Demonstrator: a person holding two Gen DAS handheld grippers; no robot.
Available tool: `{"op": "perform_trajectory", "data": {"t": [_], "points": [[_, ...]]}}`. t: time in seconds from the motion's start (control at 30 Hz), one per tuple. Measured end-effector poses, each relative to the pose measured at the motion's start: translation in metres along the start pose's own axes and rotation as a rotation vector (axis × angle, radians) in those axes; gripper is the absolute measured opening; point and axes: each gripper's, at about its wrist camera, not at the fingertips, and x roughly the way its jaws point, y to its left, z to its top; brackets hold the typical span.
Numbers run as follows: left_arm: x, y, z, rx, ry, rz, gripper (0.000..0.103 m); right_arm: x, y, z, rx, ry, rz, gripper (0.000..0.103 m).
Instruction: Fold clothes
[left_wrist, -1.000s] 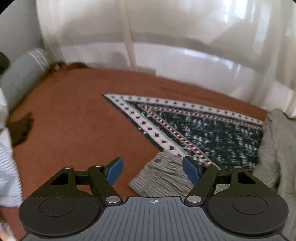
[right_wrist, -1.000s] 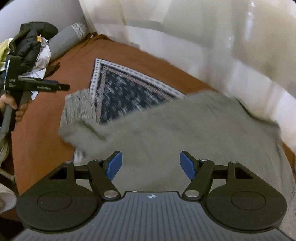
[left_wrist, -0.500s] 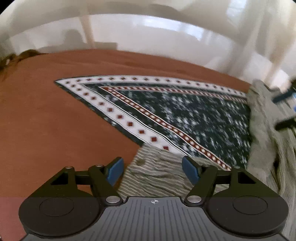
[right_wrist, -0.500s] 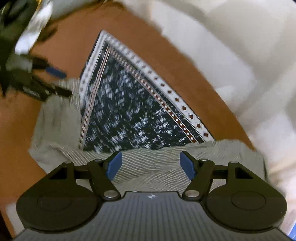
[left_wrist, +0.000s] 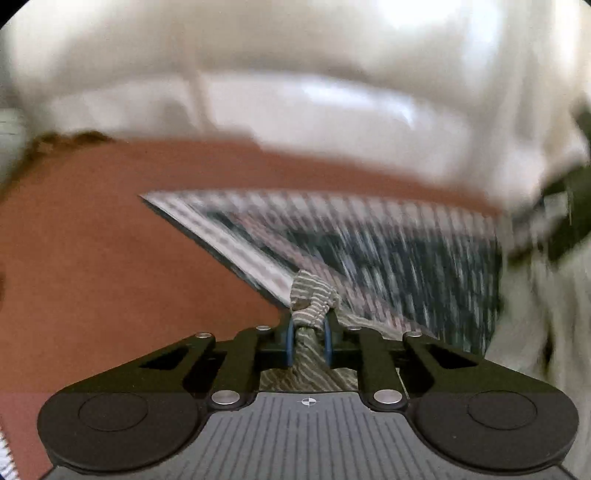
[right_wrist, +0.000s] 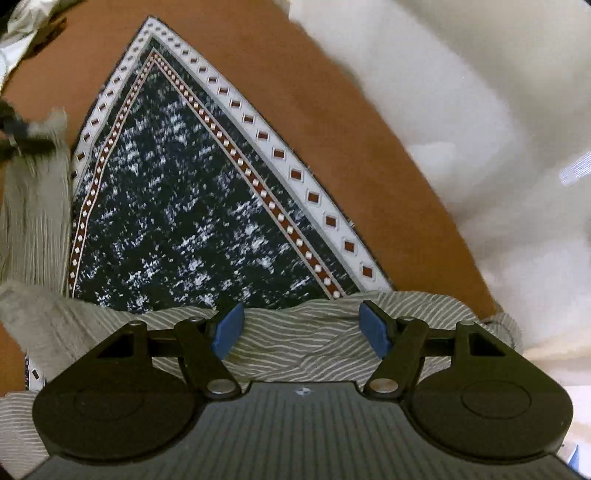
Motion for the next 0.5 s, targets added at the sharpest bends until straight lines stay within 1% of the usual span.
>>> {"op": "perform_trajectory", "data": {"t": [0.13,0.17,0.2,0.33,0.37,0.5], "points": [[-0.068,0.035,0.015,-0.196,-0.239,0.184,0.011,-0.017,-0.018,0.0,0.026,-0.054,0.015,0.073],[-0.08,0.042,0.013,-0.233,-0.279,0.239,0.012,-0.02,-0.022,0.001,0.03,-0.059,0.012,0.073],[-0.086,0.048,0.009,-0.259,-0.29,0.274,0.012,-0.021,-0.026,0.003,0.032,-0.061,0.009,0.073],[-0.074,0.054,-0.012,-0.26,-0.212,0.331,0.012,-0.016,-0.035,0.012,0.029,-0.054,0.006,0.073],[-0.069,0.054,-0.017,-0.259,-0.192,0.335,0.013,-0.013,-0.035,0.016,0.019,-0.049,0.003,0.073],[-0.056,0.055,-0.034,-0.249,-0.133,0.351,0.013,0.006,-0.033,0.024,-0.042,0.012,0.027,0.073]]}}
